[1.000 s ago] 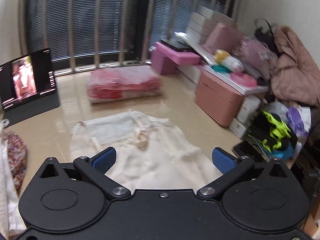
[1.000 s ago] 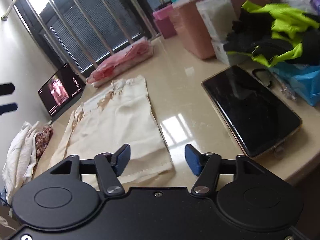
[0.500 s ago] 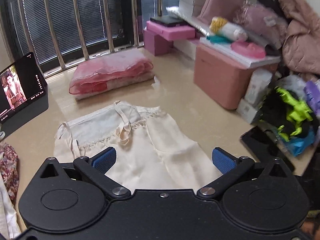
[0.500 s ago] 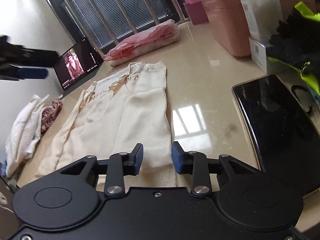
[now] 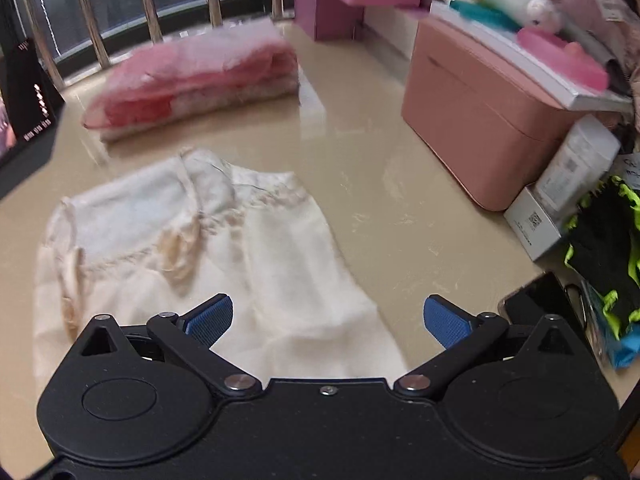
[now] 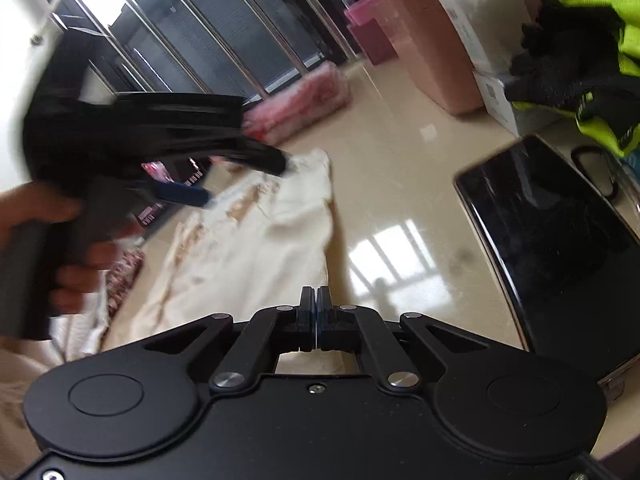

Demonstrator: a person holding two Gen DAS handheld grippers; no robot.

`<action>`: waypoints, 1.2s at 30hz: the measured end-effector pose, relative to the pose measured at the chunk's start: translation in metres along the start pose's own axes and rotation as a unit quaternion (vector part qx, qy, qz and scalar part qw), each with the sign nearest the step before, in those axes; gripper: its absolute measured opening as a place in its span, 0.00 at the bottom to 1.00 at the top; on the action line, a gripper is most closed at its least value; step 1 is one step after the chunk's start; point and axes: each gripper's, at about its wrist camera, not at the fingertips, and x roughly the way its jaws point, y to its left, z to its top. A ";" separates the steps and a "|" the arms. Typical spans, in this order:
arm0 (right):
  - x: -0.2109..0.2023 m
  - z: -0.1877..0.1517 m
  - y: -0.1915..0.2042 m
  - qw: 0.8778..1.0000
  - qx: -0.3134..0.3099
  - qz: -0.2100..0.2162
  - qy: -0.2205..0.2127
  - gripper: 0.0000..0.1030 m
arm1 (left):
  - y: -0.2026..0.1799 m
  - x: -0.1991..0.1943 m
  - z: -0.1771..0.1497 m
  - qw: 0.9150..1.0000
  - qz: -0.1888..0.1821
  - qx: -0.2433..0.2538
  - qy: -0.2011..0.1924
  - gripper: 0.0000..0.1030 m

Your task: Fold clothes

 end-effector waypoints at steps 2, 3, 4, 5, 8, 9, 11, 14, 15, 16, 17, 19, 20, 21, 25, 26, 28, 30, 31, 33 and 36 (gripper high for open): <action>-0.005 0.002 0.007 1.000 -0.012 0.011 -0.007 0.00 | -0.007 0.010 0.005 1.000 0.007 0.011 0.011 0.96; -0.008 0.002 0.011 1.000 -0.023 0.014 -0.009 0.00 | -0.011 0.015 0.008 1.000 0.011 0.016 0.017 0.96; -0.010 0.003 0.015 0.999 -0.035 0.016 -0.011 0.00 | -0.014 0.020 0.010 0.999 0.017 0.023 0.022 0.91; -0.010 0.003 0.020 0.999 -0.046 0.017 -0.012 0.00 | -0.017 0.024 0.012 0.999 0.025 0.031 0.026 0.87; -0.013 0.005 0.034 0.997 -0.076 0.020 -0.018 0.00 | -0.023 0.032 0.015 0.996 0.053 0.057 0.037 0.68; -0.014 0.006 0.039 0.996 -0.086 0.021 -0.021 0.00 | -0.025 0.034 0.015 0.995 0.063 0.068 0.039 0.52; -0.017 0.006 0.050 0.993 -0.113 0.019 -0.027 0.00 | -0.023 0.033 0.013 0.994 0.069 0.081 0.041 0.27; -0.018 0.004 0.069 0.987 -0.160 0.015 -0.029 0.00 | -0.007 0.021 0.012 0.997 0.040 0.059 0.032 0.16; -0.018 0.002 0.076 0.983 -0.179 0.011 -0.028 0.00 | 0.002 0.017 0.011 0.998 0.031 0.046 0.025 0.16; -0.016 0.000 0.082 0.980 -0.196 0.009 -0.026 0.00 | 0.011 0.012 0.010 0.999 0.020 0.030 0.019 0.16; -0.015 -0.003 0.088 0.977 -0.212 0.007 -0.025 0.00 | 0.023 0.008 0.009 1.000 0.004 0.007 0.012 0.16; -0.011 -0.007 0.097 0.973 -0.230 0.011 -0.016 0.00 | 0.050 0.001 0.004 0.998 -0.033 -0.046 -0.005 0.16; -0.009 -0.009 0.101 0.971 -0.236 0.016 -0.012 0.00 | 0.063 -0.003 -0.001 0.996 -0.048 -0.069 -0.016 0.15; -0.007 -0.011 0.106 0.970 -0.241 0.019 -0.008 0.00 | 0.075 -0.006 -0.005 0.994 -0.061 -0.091 -0.028 0.15; 0.002 -0.017 0.123 0.965 -0.262 0.027 0.006 0.00 | 0.115 -0.017 -0.025 0.981 -0.094 -0.157 -0.070 0.16; 0.005 -0.019 0.127 0.963 -0.267 0.029 0.010 0.00 | 0.122 -0.017 -0.029 0.978 -0.099 -0.169 -0.073 0.16; 0.012 -0.022 0.132 0.963 -0.268 0.033 0.025 0.00 | 0.134 -0.014 -0.035 0.975 -0.101 -0.185 -0.068 0.16; 0.021 -0.025 0.134 0.964 -0.260 0.043 0.043 0.04 | 0.142 -0.009 -0.039 0.975 -0.095 -0.194 -0.062 0.16; 0.026 -0.025 0.134 0.965 -0.250 0.051 0.054 0.04 | 0.146 -0.005 -0.041 0.974 -0.091 -0.197 -0.059 0.16; 0.030 -0.024 0.131 0.971 -0.224 0.058 0.062 0.07 | 0.153 -0.001 -0.044 0.973 -0.087 -0.206 -0.051 0.18; 0.033 -0.022 0.126 0.978 -0.189 0.064 0.063 0.14 | 0.160 -0.011 -0.050 0.973 -0.087 -0.204 -0.060 0.37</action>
